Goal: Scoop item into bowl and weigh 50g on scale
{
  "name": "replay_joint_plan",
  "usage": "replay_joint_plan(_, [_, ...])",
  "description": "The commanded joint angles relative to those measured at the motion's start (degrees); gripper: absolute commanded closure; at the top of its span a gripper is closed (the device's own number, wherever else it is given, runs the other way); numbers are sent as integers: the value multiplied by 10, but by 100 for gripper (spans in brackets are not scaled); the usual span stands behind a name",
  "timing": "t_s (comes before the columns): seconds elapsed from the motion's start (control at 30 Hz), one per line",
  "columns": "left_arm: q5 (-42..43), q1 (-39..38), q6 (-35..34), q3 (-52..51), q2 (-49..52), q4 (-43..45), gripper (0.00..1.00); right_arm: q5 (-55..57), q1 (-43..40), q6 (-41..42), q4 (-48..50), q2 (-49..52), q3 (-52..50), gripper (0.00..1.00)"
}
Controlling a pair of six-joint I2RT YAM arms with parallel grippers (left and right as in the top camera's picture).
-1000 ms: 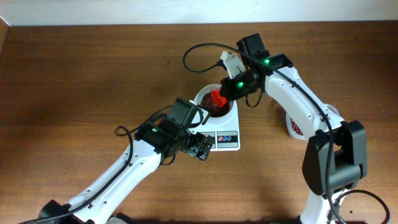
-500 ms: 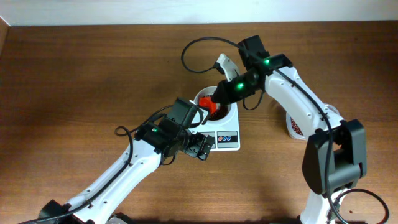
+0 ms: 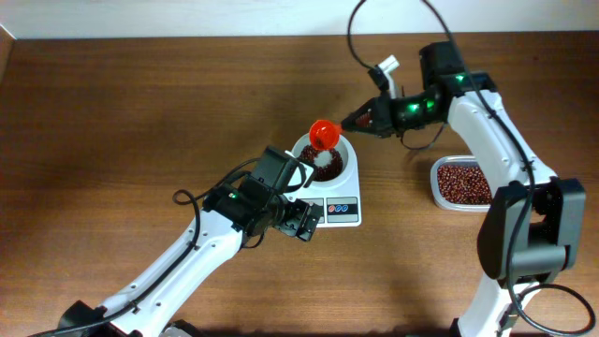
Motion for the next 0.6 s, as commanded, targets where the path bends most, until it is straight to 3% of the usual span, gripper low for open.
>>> replay_joint_plan(0.0, [-2,0,9,-3,1,0,1,-38,-10,-4,-5,9,-7,96])
replay_joint_plan(0.57, [-2,0,9,-3,1,0,1,-43,-25,-4,-38,8,-5,96])
